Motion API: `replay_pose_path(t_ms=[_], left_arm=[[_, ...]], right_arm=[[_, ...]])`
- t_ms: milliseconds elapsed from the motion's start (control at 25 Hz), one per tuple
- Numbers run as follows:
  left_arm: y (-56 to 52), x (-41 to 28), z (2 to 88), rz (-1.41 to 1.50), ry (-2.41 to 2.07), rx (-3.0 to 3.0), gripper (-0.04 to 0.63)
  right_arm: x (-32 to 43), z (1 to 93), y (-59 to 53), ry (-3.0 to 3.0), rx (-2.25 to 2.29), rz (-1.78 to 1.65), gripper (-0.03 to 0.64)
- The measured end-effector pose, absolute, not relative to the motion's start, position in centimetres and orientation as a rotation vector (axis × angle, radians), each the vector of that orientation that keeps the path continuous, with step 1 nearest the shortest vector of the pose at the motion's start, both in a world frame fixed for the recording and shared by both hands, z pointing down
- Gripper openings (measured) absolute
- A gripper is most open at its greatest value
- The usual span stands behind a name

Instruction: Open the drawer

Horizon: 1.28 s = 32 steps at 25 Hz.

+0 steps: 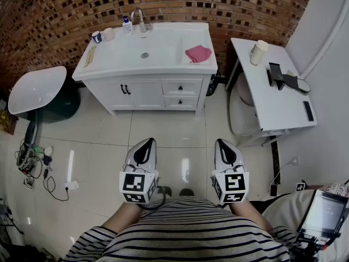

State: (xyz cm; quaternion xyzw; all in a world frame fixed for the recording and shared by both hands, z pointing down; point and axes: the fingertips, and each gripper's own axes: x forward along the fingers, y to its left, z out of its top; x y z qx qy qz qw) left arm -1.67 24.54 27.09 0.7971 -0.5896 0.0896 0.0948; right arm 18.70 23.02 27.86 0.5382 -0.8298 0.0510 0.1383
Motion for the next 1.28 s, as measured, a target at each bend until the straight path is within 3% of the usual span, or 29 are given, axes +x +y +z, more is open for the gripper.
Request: replay_pose_path(t_ms=[520, 1000, 1280], left_arm=[[18.2, -4.0, 30.4, 0.29, -1.749, 2.309, 0.015], [-3.4, -9.5, 34.4, 0.403, -1.482, 2.408, 0.015], [-11.4, -10.4, 40.4, 0.478, -1.381, 2.386, 0.015]], right_arm=[[17.8, 31.0, 16.3, -2.363, 1.539, 0.145, 0.002], [9.1, 36.0, -4.5, -2.241, 1.571, 0.269, 0.002], [5.3, 45.5, -13.9, -2.186, 1.478, 0.363, 0.002]])
